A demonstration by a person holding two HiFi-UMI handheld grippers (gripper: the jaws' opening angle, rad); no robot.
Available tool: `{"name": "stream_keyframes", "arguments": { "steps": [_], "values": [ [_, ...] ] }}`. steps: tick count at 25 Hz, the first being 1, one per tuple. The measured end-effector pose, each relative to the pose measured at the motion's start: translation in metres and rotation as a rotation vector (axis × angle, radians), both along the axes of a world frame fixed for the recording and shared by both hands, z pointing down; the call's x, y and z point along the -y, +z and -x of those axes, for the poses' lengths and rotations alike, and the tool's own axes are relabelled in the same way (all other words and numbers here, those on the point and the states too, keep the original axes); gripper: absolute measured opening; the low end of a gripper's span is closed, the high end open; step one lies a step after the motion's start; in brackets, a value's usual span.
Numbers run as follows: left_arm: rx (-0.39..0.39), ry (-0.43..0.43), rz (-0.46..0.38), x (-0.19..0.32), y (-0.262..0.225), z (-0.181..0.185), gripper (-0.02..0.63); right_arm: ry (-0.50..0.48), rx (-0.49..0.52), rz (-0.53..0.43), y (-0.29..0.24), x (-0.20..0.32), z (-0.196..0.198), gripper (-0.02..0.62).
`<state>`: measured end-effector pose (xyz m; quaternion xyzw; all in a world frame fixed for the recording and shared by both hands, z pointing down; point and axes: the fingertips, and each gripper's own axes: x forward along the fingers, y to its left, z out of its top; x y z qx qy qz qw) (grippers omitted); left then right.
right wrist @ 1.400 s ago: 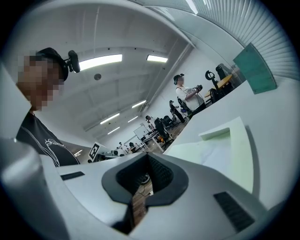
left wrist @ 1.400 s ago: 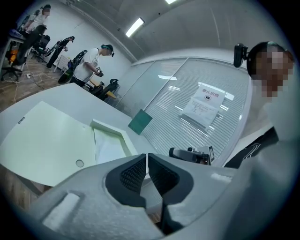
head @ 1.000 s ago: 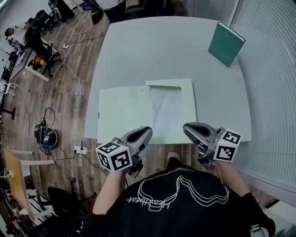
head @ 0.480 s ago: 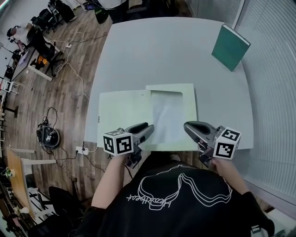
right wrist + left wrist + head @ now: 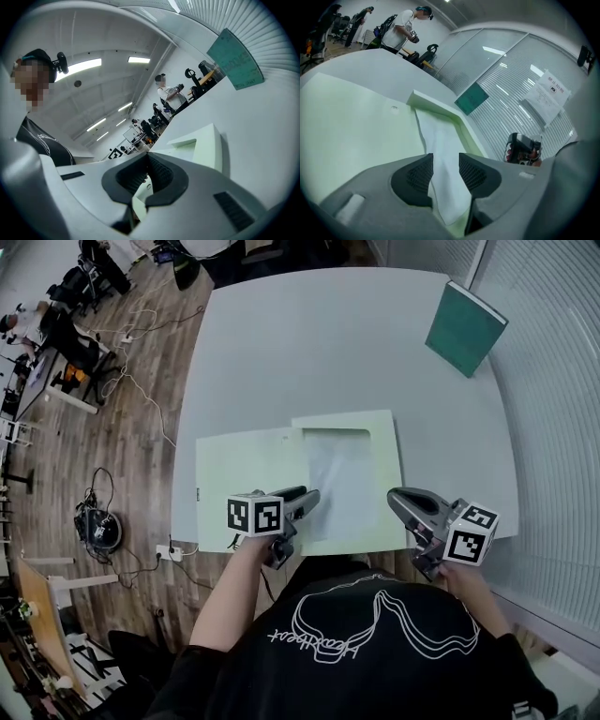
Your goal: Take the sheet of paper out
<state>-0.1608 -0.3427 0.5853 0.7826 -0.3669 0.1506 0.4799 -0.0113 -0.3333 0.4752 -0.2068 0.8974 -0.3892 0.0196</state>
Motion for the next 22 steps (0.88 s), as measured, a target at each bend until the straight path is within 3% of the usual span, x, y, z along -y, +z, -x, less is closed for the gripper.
{"name": "stream_keyframes", "arguments": {
  "steps": [9,22],
  "values": [
    [0.044,-0.012,0.087,0.009,0.033,0.001,0.16,0.034,-0.003,0.01,0.006,-0.002,-0.013,0.009],
    [0.061,-0.01,0.131,0.012,0.048,-0.006,0.158,0.056,0.0,0.047,0.019,-0.015,-0.034,0.009]
  ]
}}
